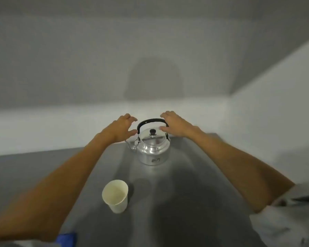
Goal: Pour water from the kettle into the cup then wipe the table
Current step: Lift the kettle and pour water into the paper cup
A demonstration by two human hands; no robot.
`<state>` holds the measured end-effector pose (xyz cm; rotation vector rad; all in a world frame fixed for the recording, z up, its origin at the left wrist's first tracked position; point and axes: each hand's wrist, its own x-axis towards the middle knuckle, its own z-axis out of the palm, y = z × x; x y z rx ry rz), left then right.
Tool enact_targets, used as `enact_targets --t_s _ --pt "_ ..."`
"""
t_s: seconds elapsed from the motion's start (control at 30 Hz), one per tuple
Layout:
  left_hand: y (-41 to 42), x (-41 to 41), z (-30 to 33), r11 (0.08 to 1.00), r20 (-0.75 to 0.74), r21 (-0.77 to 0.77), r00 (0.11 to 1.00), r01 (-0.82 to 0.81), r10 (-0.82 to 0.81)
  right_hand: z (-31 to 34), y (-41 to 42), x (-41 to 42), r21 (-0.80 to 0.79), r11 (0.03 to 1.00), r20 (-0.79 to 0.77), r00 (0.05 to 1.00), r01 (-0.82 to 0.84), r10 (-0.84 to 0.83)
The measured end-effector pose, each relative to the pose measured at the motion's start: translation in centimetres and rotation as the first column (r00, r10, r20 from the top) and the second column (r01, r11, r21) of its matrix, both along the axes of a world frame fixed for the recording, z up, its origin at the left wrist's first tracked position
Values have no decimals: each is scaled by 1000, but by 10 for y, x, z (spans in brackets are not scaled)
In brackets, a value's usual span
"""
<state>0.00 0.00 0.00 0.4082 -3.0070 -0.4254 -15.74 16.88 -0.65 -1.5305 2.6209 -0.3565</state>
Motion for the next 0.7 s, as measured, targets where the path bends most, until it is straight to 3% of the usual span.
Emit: enact_targets --t_s 0.17,0.3,0.37,0.53,0.7 --pt "6 -38 -30 978 -68 201 995 -60 75 -29 -21 -11 -119 993 109 994 2 11" --pt "9 -65 -49 934 -128 354 987 -43 94 -43 -37 -23 -222 975 25 1000 4 2" --pt "10 -75 -56 906 -176 422 979 -17 101 -47 -43 -28 -280 960 69 998 16 4" --pt "10 -87 -66 874 -336 485 918 -22 209 -52 -53 -38 -337 934 222 974 116 -41" --pt "7 -87 -66 815 -306 577 912 -51 274 -50 -56 -36 -389 912 265 964 133 -28"
